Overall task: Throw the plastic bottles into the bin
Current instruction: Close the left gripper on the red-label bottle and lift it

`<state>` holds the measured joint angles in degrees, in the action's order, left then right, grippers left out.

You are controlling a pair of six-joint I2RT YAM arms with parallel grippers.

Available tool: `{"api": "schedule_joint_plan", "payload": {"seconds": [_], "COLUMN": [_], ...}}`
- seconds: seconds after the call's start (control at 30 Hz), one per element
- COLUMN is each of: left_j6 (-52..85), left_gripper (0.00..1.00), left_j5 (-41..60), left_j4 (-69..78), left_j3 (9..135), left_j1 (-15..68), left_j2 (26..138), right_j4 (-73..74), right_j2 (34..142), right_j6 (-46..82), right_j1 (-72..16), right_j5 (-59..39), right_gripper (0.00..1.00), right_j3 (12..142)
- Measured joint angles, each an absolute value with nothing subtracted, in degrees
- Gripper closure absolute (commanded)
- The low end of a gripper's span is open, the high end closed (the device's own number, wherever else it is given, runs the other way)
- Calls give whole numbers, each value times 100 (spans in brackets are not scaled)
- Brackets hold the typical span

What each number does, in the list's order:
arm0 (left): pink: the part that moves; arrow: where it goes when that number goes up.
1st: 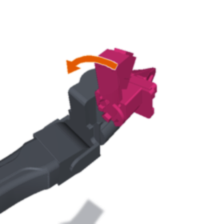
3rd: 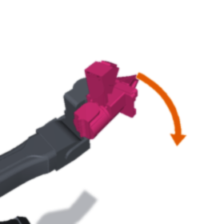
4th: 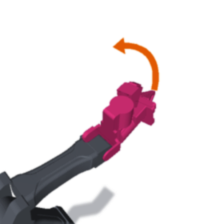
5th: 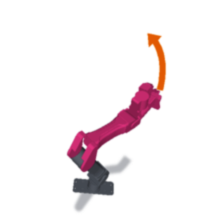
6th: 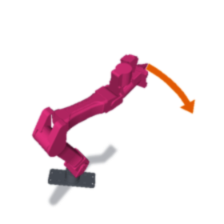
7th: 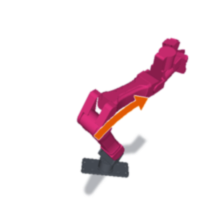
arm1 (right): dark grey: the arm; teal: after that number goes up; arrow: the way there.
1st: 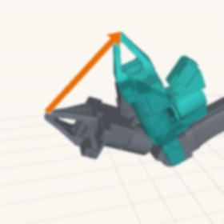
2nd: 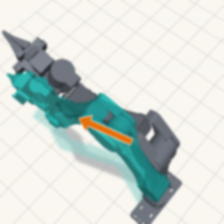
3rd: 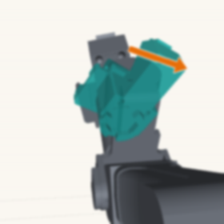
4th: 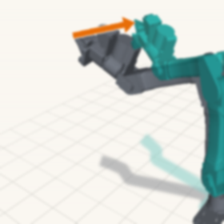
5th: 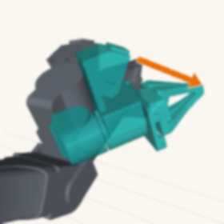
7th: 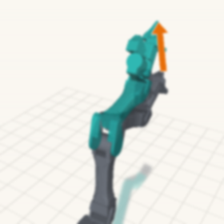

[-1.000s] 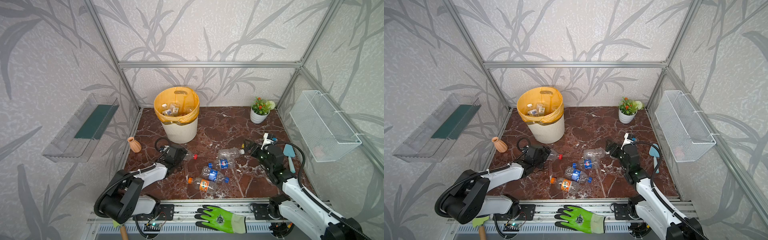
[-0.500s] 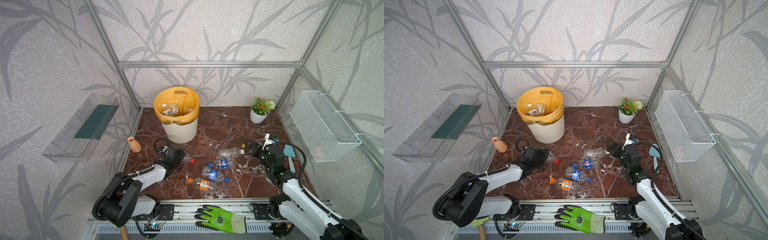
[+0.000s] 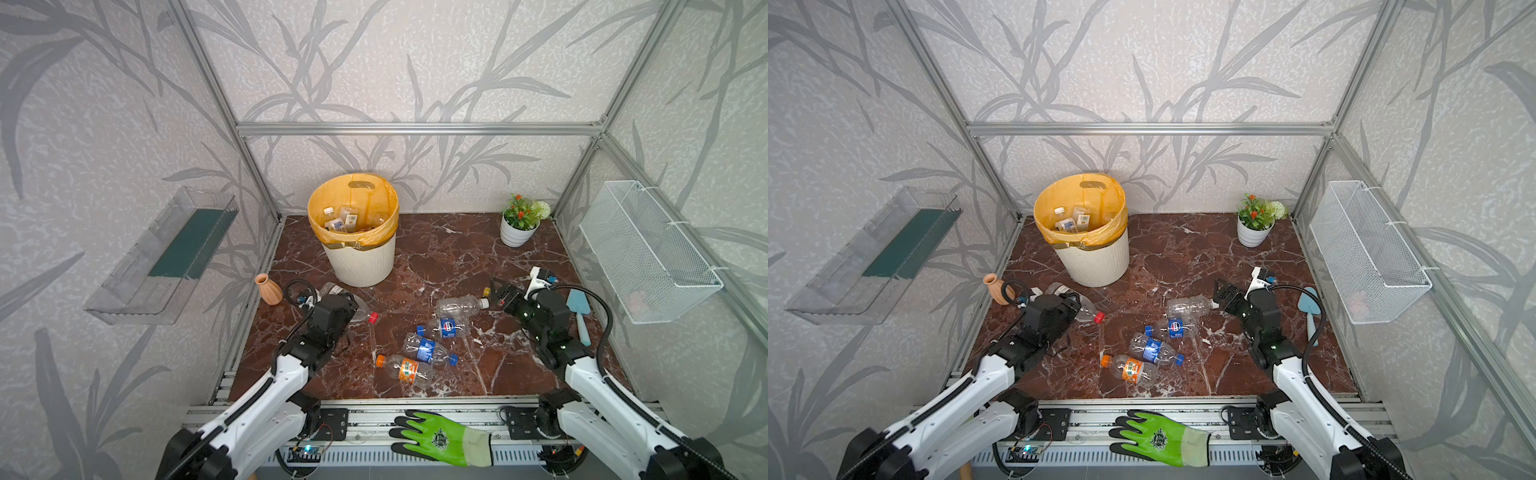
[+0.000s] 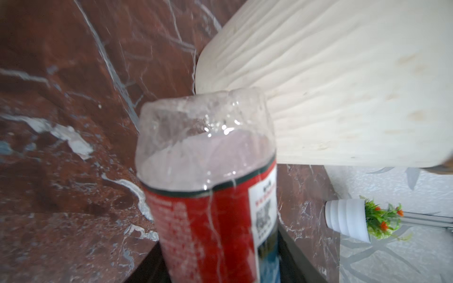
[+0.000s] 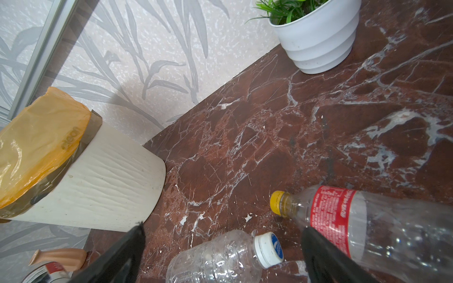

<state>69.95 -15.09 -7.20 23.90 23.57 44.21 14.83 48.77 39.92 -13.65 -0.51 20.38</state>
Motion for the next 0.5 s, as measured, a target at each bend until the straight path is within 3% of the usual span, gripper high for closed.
{"api": "schedule_joint_plan", "payload": {"seconds": [0.27, 0.5], "left_j6": [5579, 3063], "left_gripper": [49, 52], "left_j5": [-2534, -3006], "left_j4": [-1959, -1483], "left_j3": [2888, 5004], "left_j1": [2355, 2355], "left_j2": [2082, 2567], "right_j4": [1525, 1522], "right_j2": [5052, 5100], "right_j6": [4047, 4027], "right_j1": [-1358, -1356], "right_j5": [-145, -200], "right_gripper": [1, 1], "right_j3": [2040, 2091]}}
